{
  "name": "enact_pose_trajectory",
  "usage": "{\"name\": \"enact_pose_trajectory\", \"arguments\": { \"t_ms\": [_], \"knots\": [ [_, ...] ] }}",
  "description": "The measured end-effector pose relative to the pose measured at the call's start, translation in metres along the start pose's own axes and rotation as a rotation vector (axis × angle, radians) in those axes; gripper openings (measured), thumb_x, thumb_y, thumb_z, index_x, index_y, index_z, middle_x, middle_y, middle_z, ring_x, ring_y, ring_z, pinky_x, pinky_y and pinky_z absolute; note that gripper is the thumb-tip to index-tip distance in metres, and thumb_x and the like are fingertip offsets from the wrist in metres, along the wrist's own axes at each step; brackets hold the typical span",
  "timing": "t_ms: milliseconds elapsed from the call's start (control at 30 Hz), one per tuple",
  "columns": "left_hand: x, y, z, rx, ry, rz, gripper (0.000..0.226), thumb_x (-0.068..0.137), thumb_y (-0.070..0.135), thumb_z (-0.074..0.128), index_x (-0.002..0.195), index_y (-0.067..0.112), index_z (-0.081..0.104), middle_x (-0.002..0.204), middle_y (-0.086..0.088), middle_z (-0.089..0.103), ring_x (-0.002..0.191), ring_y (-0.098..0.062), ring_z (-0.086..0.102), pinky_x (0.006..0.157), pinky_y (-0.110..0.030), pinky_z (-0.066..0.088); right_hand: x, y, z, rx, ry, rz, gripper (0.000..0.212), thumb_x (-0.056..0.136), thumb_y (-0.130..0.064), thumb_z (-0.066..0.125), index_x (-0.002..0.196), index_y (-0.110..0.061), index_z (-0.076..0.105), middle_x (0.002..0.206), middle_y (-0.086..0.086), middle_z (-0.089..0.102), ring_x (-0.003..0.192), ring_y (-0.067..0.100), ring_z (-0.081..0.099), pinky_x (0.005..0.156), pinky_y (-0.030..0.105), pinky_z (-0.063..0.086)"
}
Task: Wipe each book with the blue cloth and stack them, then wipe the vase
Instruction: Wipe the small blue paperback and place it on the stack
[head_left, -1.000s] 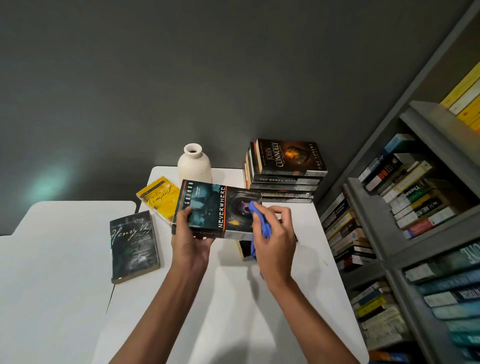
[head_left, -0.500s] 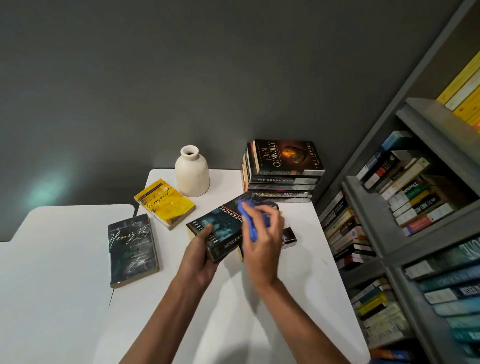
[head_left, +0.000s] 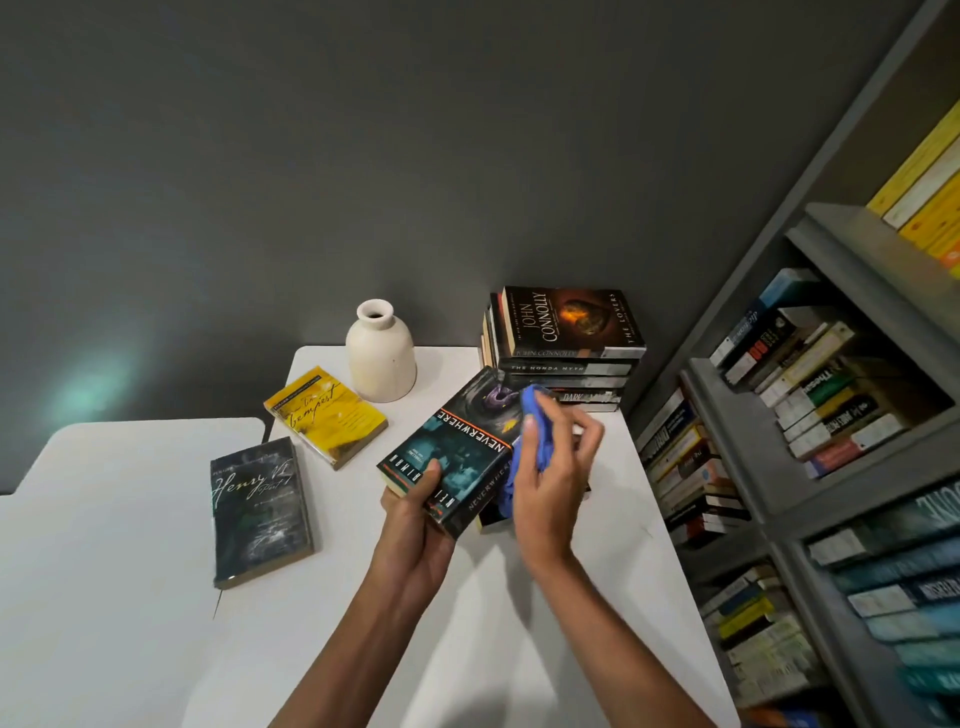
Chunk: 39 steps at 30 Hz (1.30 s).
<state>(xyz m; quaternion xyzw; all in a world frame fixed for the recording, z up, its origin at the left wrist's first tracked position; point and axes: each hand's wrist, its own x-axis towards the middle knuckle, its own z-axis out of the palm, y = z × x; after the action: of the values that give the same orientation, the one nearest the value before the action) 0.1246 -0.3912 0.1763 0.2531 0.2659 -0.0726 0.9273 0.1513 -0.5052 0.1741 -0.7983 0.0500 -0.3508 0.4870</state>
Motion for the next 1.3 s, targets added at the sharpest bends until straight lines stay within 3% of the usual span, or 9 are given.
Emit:
{"name": "enact_pose_trajectory", "arguments": {
  "t_ms": [133,267,367,500,600,700,900,1067,1300],
  "knots": [
    [0.007,0.005,0.008,0.035,-0.023,0.055,0.034,0.094,0.004,0.053,0.128,0.008,0.047,0.115,-0.021,0.061,0.081,-0.022,0.072,0.062,-0.033,0.060,-0.048,-0.015,-0.007,0.016,-0.309,-0.245,0.029,0.094,-0.019,0.054,0.122,-0.021,0.059,0.115,0.000,0.042,0.104,0.015,0.053,0.092,0.020,0.044],
    [0.008,0.011,-0.001,0.168,-0.069,0.083,0.050,0.091,0.004,0.055,0.138,0.008,0.039,0.125,-0.019,0.063,0.102,-0.035,0.066,0.069,-0.044,0.060,-0.027,0.002,-0.015,-0.041,-0.298,-0.313,0.027,0.094,-0.021,0.054,0.120,-0.021,0.060,0.112,0.001,0.042,0.102,0.012,0.052,0.095,0.018,0.041],
    [0.006,0.018,-0.009,0.232,-0.088,0.080,0.058,0.087,0.005,0.058,0.141,0.015,0.038,0.131,-0.015,0.062,0.116,-0.037,0.061,0.075,-0.047,0.060,0.008,0.024,-0.020,-0.082,-0.153,-0.063,0.025,0.095,-0.024,0.052,0.116,-0.019,0.064,0.110,-0.005,0.041,0.095,-0.001,0.051,0.090,0.017,0.045],
    [0.005,0.030,-0.015,0.320,-0.113,0.102,0.056,0.083,0.010,0.061,0.136,0.020,0.044,0.120,-0.006,0.070,0.095,-0.022,0.072,0.070,-0.039,0.061,0.049,0.045,-0.041,-0.111,-0.155,0.367,0.030,0.095,-0.040,0.052,0.094,-0.014,0.065,0.092,-0.003,0.053,0.092,0.022,0.061,0.078,0.030,0.048],
    [0.009,0.037,-0.014,0.379,-0.113,0.110,0.059,0.078,0.014,0.065,0.133,0.022,0.044,0.117,-0.004,0.071,0.090,-0.020,0.073,0.071,-0.038,0.061,0.071,0.045,-0.065,-0.047,-0.635,0.820,0.081,0.083,-0.076,0.034,0.097,-0.005,0.070,0.093,0.020,0.069,0.098,0.033,0.065,0.079,0.029,0.045],
    [0.016,0.042,-0.011,0.416,-0.109,0.062,0.070,0.078,0.011,0.074,0.138,0.009,0.039,0.119,-0.010,0.070,0.095,-0.024,0.073,0.068,-0.035,0.060,0.067,0.040,-0.077,0.269,-1.021,0.986,0.089,0.071,-0.080,0.050,0.112,-0.004,0.068,0.108,0.018,0.070,0.102,0.028,0.067,0.096,0.036,0.048],
    [0.023,0.042,0.003,0.806,-0.222,-0.091,0.040,0.092,0.029,0.060,0.123,0.022,0.036,0.115,-0.004,0.071,0.090,-0.026,0.073,0.061,-0.040,0.060,0.064,0.060,-0.076,0.421,-0.828,0.879,0.046,0.082,-0.034,0.069,0.107,0.004,0.066,0.107,0.024,0.069,0.099,0.032,0.066,0.099,0.041,0.046],
    [0.038,0.041,0.012,0.852,-0.349,-0.221,0.072,0.070,0.021,0.080,0.129,0.038,0.041,0.112,-0.011,0.072,0.097,-0.022,0.071,0.074,-0.034,0.060,0.069,0.079,-0.080,0.406,-0.780,0.879,0.038,0.086,-0.031,0.063,0.107,0.000,0.067,0.106,0.019,0.070,0.103,0.030,0.066,0.096,0.037,0.048],
    [0.091,0.016,0.071,1.011,-0.317,-0.023,0.058,0.084,0.000,0.070,0.129,0.031,0.051,0.101,-0.017,0.065,0.088,-0.024,0.067,0.081,-0.037,0.060,0.112,0.107,-0.075,0.144,-0.552,0.726,0.035,0.085,-0.039,0.065,0.089,-0.005,0.060,0.086,0.012,0.068,0.089,0.023,0.066,0.086,0.037,0.050]
  ]
}}
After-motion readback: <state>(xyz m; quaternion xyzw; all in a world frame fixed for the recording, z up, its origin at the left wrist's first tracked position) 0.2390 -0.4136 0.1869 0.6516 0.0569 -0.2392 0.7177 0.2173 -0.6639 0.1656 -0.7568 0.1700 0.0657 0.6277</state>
